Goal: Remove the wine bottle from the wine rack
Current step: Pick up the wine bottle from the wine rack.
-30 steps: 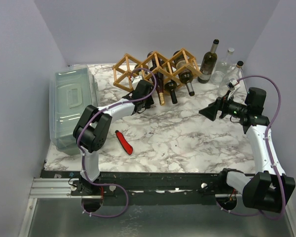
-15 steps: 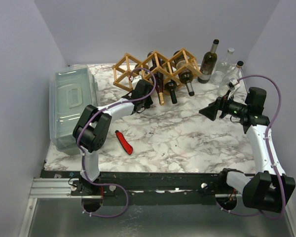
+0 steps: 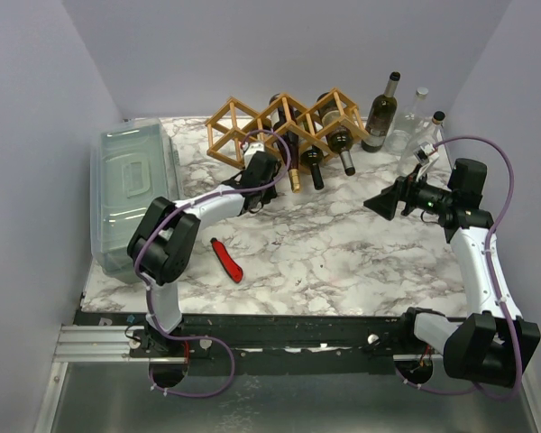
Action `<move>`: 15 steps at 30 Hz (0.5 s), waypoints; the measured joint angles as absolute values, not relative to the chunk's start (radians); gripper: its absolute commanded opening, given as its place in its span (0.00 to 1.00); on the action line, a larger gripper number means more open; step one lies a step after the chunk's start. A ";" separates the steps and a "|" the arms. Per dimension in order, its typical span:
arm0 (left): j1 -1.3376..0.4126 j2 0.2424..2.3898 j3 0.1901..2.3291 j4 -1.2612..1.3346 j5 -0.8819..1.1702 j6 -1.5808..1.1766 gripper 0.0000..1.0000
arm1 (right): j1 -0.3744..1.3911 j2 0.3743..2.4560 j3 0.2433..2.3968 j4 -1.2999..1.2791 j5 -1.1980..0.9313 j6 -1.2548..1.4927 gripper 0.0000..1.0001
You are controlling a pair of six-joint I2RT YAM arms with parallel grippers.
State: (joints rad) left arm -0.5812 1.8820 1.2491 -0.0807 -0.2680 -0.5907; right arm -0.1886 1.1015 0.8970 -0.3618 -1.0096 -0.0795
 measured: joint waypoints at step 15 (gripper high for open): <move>-0.609 1.783 1.141 -0.083 -0.281 -0.579 0.00 | -0.189 1.102 0.897 -0.363 -1.010 -0.080 0.95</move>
State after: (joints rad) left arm -0.6090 1.7832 1.1412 -0.0826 -0.2813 -0.5785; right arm -0.1886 1.1015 0.8970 -0.3626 -1.0096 -0.0799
